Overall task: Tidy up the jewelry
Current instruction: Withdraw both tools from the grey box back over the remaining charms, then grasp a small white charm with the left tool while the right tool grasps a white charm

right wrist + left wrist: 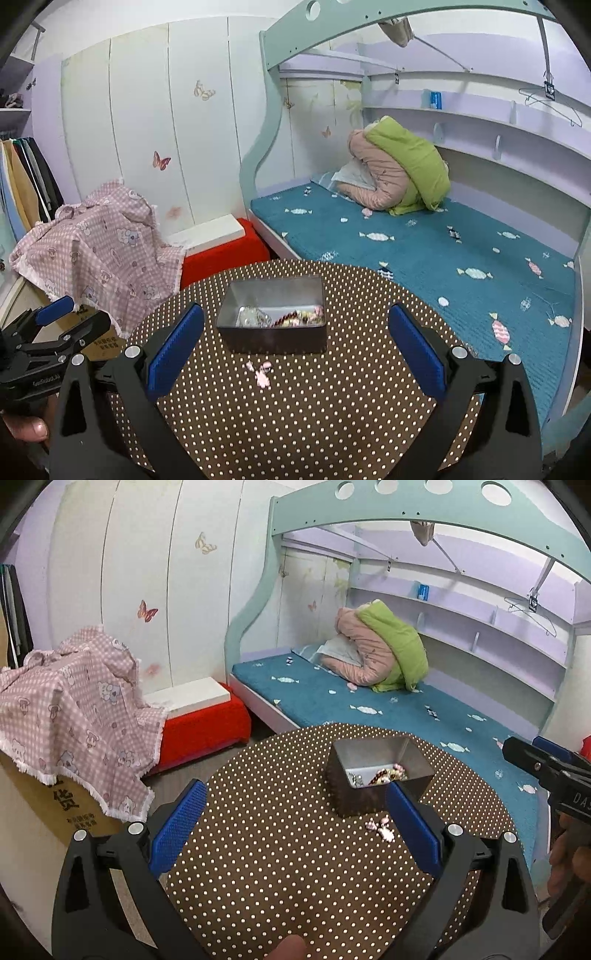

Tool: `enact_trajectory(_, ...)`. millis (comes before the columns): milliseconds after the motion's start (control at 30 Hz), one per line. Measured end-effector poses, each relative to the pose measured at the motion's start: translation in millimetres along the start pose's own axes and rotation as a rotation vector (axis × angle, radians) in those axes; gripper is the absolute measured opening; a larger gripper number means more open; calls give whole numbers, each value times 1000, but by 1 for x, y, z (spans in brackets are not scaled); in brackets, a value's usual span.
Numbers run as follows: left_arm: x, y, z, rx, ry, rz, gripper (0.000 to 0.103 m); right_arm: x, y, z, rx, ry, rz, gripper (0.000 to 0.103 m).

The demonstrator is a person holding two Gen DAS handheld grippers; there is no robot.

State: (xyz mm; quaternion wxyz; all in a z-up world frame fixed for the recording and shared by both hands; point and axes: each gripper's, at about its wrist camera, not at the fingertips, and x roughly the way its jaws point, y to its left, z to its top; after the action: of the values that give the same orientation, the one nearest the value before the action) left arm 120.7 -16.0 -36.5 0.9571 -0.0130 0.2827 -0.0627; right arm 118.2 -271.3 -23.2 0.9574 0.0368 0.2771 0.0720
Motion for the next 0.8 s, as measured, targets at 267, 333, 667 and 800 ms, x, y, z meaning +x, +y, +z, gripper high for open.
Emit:
enact_trajectory(267, 9, 2, -16, 3, 24, 2, 97, 42, 5, -37, -50, 153, 13, 96)
enact_trajectory(333, 15, 1, -22, 3, 43, 0, 97, 62, 7, -48, -71, 211, 10, 96)
enact_trajectory(667, 47, 5, -41, -6, 124, 2, 97, 131, 30, -79, -138, 340, 49, 87)
enact_trajectory(800, 60, 8, -45, -22, 153, -1, 97, 145, 37, -83, -163, 366, 50, 63)
